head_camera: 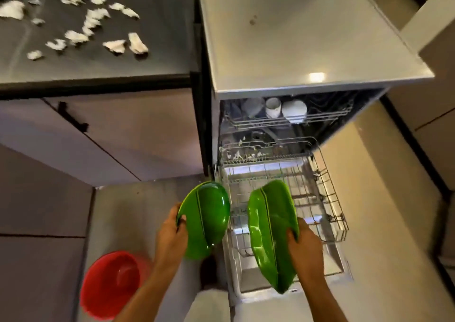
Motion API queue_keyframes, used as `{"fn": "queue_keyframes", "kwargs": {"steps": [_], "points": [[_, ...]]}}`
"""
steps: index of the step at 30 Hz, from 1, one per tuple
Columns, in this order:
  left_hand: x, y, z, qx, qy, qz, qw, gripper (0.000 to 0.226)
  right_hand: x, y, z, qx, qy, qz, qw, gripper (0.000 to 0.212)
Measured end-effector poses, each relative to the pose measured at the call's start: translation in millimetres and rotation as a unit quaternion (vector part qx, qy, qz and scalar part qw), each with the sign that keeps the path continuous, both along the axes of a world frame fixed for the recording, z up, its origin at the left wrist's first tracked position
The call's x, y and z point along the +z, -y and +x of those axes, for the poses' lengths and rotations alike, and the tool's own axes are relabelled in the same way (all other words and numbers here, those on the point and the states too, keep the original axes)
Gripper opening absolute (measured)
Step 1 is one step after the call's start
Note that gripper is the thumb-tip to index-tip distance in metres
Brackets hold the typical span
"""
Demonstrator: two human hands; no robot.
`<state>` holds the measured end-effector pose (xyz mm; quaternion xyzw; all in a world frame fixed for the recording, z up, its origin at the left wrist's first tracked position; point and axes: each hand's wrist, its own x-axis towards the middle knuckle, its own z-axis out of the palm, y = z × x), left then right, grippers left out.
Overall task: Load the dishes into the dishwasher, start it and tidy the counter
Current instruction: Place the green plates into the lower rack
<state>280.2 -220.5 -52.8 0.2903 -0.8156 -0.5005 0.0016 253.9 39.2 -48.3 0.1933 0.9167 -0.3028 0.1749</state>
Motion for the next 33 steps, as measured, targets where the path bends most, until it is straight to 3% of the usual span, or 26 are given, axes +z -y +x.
{"fn": "queue_keyframes", "kwargs": {"steps": [6, 9, 14, 18, 25, 33], "points": [[-94, -21, -29, 0.000, 0.051, 0.041, 0.998, 0.033, -98, -2, -60, -0.033, -0.010, 0.004, 0.999, 0.024], [-138, -21, -57, 0.020, 0.042, 0.054, 0.997, 0.031, -149, 13, -118, 0.003, -0.029, 0.024, 0.999, 0.029], [-192, -8, -103, 0.032, 0.012, 0.033, 0.999, 0.043, -221, 53, -197, 0.100, -0.060, 0.071, 0.991, 0.055], [-218, 7, -123, 0.024, 0.040, -0.006, 0.999, 0.037, -262, 81, -231, 0.164, -0.037, 0.120, 0.978, 0.065], [-233, 32, -127, 0.029, 0.017, 0.016, 0.999, 0.039, -307, 113, -249, 0.163, -0.085, 0.073, 0.980, 0.089], [-239, 51, -121, 0.058, -0.007, 0.018, 0.998, 0.038, -342, 124, -227, 0.202, -0.010, 0.063, 0.977, 0.086]]}}
